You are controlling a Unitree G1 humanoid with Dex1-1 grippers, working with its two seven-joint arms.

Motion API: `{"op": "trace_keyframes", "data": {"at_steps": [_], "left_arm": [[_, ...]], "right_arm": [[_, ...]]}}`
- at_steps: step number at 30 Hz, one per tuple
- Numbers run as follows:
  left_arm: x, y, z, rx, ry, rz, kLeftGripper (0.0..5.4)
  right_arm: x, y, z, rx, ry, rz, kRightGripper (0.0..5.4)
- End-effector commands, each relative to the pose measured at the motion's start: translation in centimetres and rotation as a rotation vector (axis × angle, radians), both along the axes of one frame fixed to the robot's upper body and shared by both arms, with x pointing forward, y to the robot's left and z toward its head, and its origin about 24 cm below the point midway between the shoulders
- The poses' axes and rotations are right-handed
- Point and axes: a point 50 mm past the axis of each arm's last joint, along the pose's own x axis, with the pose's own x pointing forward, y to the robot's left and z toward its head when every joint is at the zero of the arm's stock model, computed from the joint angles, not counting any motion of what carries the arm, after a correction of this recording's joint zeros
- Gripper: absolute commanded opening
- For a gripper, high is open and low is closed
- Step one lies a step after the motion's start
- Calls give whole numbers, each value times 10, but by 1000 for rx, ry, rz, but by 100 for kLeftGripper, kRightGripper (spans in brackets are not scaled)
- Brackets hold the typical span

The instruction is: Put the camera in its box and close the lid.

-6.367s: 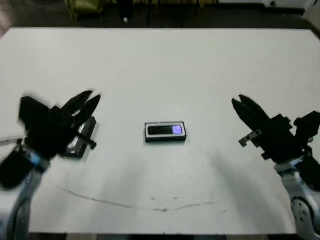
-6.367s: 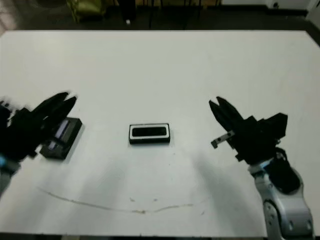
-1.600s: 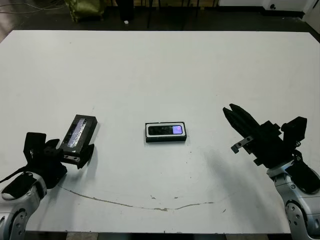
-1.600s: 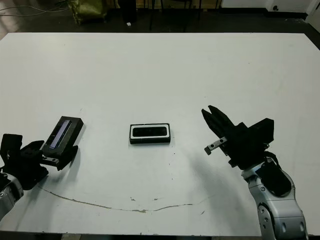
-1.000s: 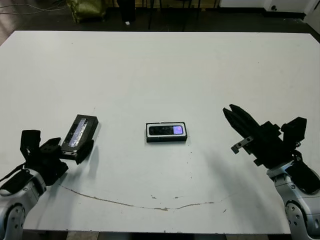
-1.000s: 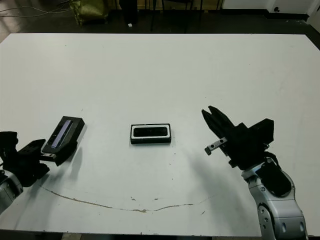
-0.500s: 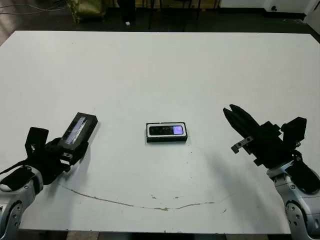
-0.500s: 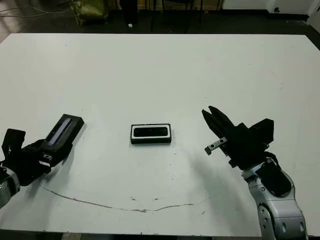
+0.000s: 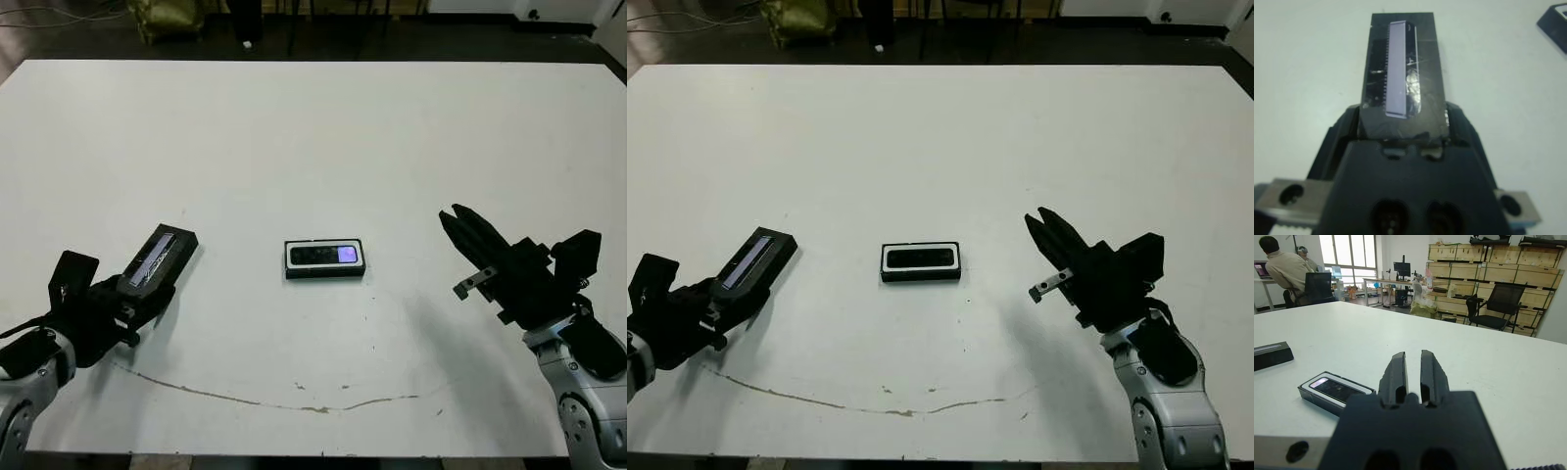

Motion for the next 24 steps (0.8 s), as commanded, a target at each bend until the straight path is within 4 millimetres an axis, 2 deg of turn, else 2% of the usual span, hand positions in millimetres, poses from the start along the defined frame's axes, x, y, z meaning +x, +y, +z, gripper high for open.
{"op": "trace_keyframes", "data": {"at_steps": [1, 8, 13, 20, 24], "left_arm": [[-4, 0, 5, -10, -12, 21, 235], [-1, -3, 29, -102, -179, 9, 235], [5, -1, 58, -138, -320, -20, 235], [22, -2, 95, -118, -495, -193, 235], [36, -10, 107, -70, -535, -342, 235]], "right_arm": [[-2, -2, -5, 11, 42, -4, 0], [-2, -1, -6, 6, 41, -11, 0], [-3, 0, -6, 2, 46, -20, 0], [-2, 0, -6, -11, 47, -26, 0], [-1, 0, -6, 0, 40, -12, 0]]}}
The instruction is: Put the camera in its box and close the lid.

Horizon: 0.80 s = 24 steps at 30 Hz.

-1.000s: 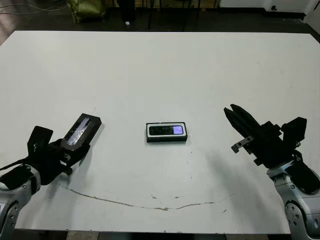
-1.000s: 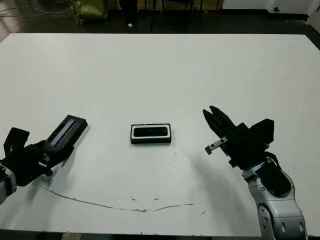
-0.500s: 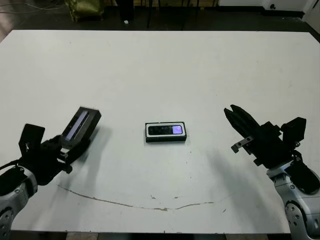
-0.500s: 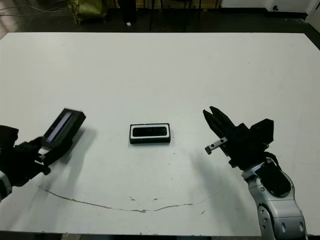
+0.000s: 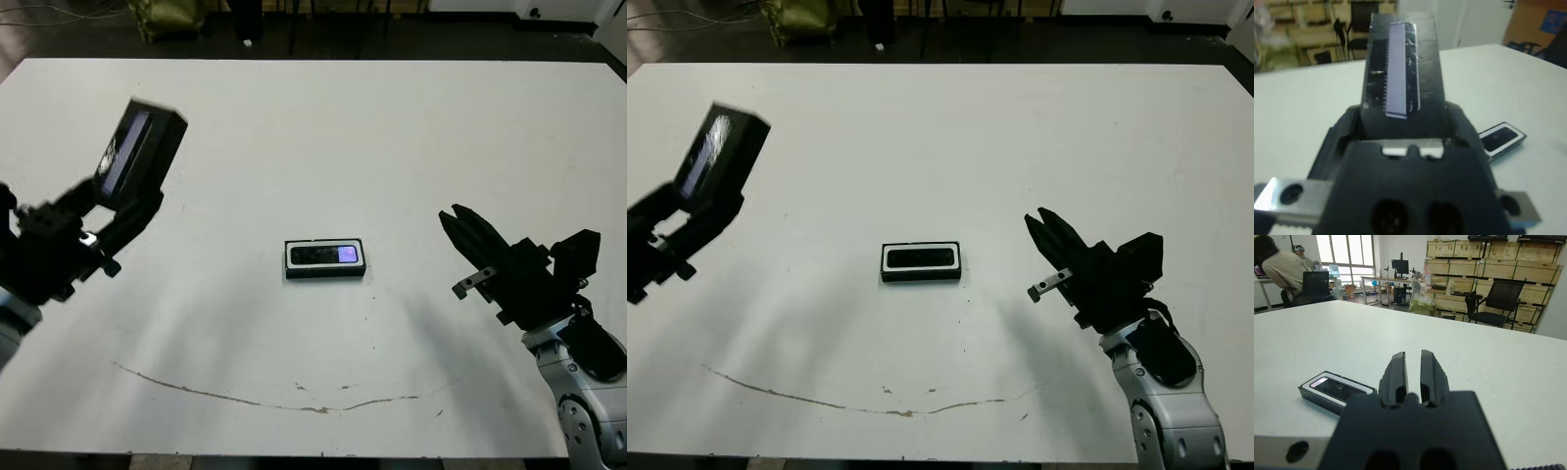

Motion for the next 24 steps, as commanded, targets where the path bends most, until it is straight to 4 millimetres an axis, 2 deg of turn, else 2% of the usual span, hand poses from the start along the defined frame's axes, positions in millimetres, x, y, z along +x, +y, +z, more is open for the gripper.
{"op": "trace_keyframes", "data": {"at_steps": [1, 12, 18, 24], "left_arm": [[12, -5, 2, 78, -20, -85, 235], [58, -39, -18, 319, 99, -261, 235], [71, -48, -31, 399, 166, -358, 235], [75, -49, -42, 448, 208, -399, 235]], "right_arm": [[0, -2, -6, -1, 20, 2, 0], [1, -3, -7, -9, 27, -12, 0], [-1, -2, -5, -7, 27, -13, 0], [0, -2, -5, -8, 40, -15, 0]]}}
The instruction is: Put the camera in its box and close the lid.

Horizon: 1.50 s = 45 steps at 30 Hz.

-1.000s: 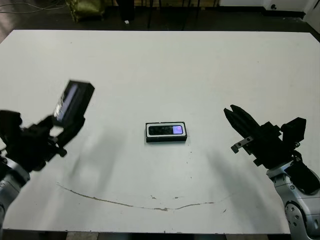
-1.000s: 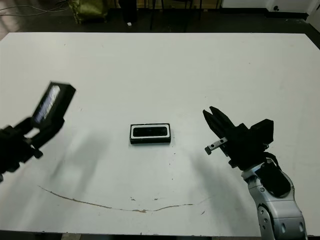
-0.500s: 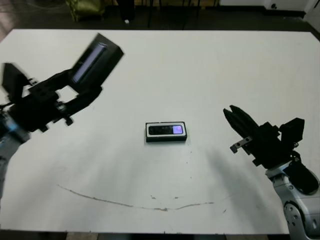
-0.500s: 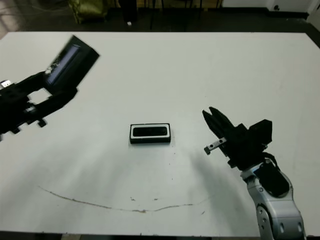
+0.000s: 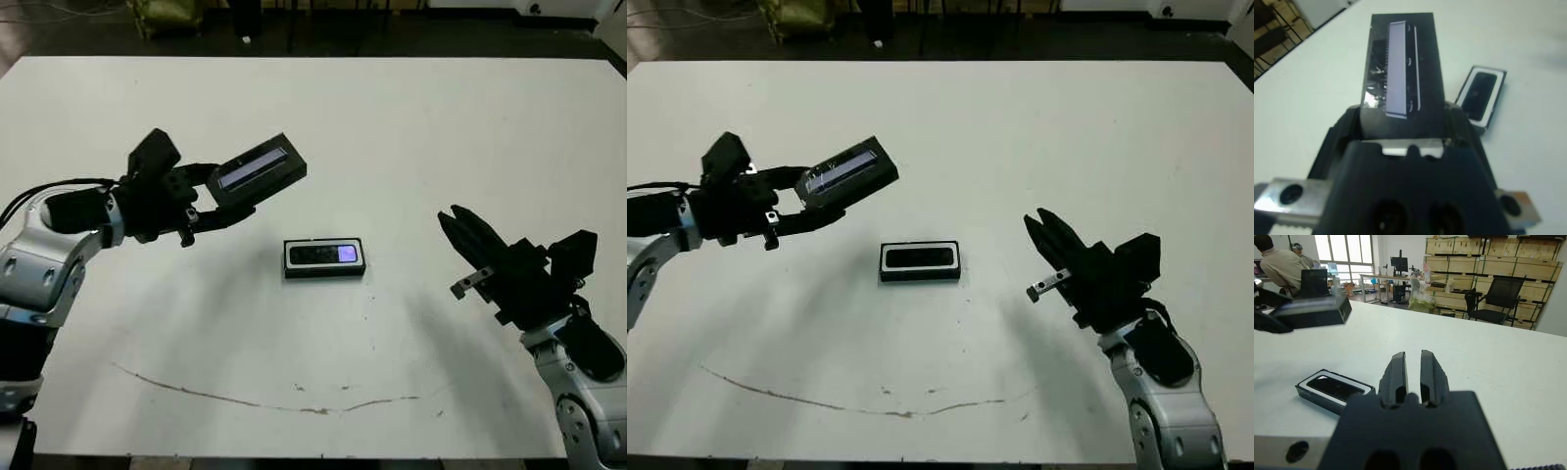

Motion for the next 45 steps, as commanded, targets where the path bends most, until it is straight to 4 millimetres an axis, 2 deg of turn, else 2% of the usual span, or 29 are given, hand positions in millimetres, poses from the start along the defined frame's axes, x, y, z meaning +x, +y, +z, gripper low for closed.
{"op": "trace_keyframes", "data": {"at_steps": [1, 10, 16, 29, 45], "left_arm": [[2, -1, -10, 31, 45, -30, 235], [1, 0, -19, 82, 74, -78, 235], [0, -3, -22, 66, 71, -114, 235], [4, -6, -36, -21, 179, -191, 235], [10, -6, -46, 2, 270, -252, 235]], "right_arm": [[0, -3, -5, -3, 39, -11, 0], [-2, -1, -3, -19, 26, -19, 0], [-2, -1, -3, -24, 20, -16, 0], [-1, -3, -9, -16, 45, -27, 0], [-1, -3, -8, -9, 40, -25, 0]]}}
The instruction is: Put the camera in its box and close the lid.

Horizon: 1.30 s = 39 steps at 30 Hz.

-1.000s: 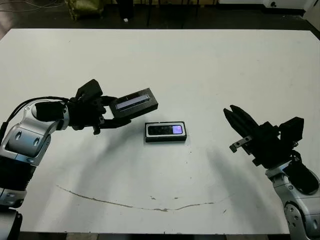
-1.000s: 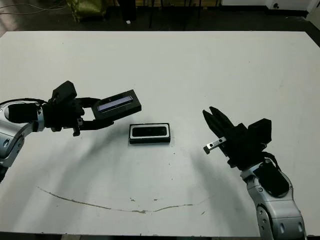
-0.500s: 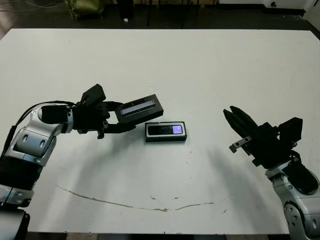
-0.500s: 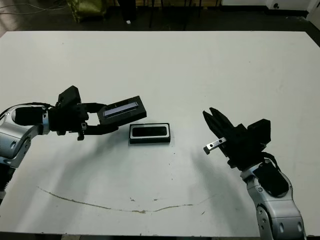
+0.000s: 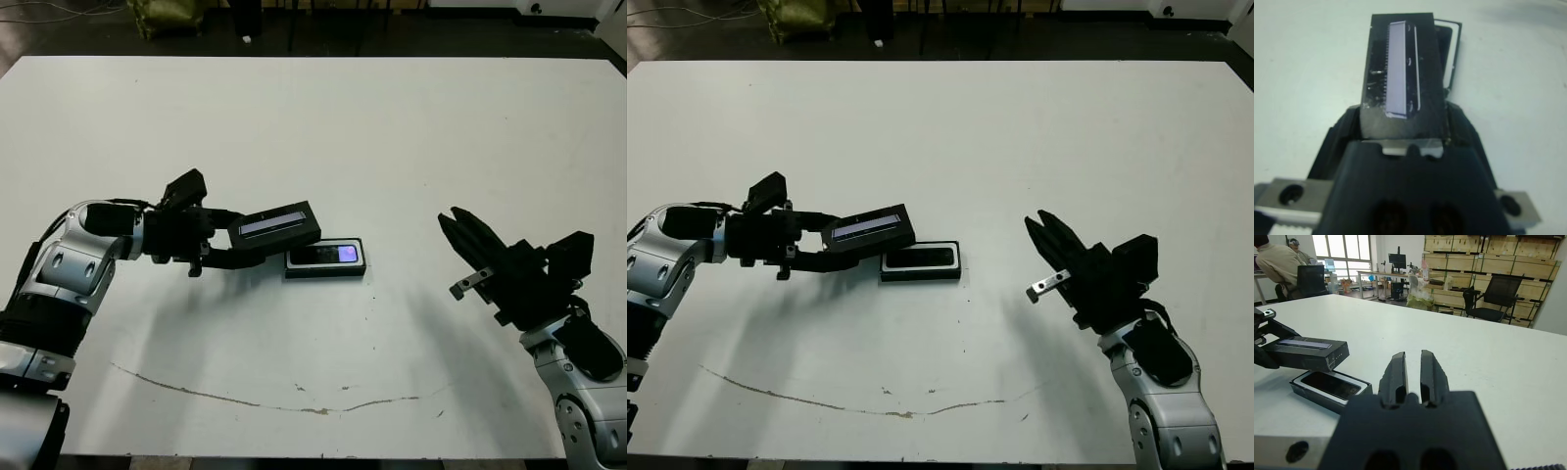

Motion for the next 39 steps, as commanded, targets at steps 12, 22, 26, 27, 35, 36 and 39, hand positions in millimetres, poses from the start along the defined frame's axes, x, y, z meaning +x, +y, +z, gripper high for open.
{"op": "trace_keyframes", "data": {"at_steps": [12, 22, 26, 27, 35, 36, 39], "left_arm": [[3, -8, -19, 0, 87, -49, 235], [4, -17, -30, -10, 73, -102, 235], [3, -19, -32, -10, 52, -127, 235], [3, -19, -33, -10, 64, -126, 235], [2, -23, -37, 4, 72, -134, 235], [2, -24, -37, 6, 82, -131, 235], [2, -25, -39, 3, 98, -133, 235]], "right_arm": [[-1, -2, -5, 29, 20, 22, 0], [-1, -4, -5, 13, 6, 20, 0], [-1, -3, -5, 22, 8, 24, 0], [0, -3, -6, 35, 11, 28, 0], [-2, -3, -4, 36, 21, 27, 0], [-2, -3, -4, 38, 29, 25, 0], [-2, -3, -4, 39, 21, 27, 0]]}}
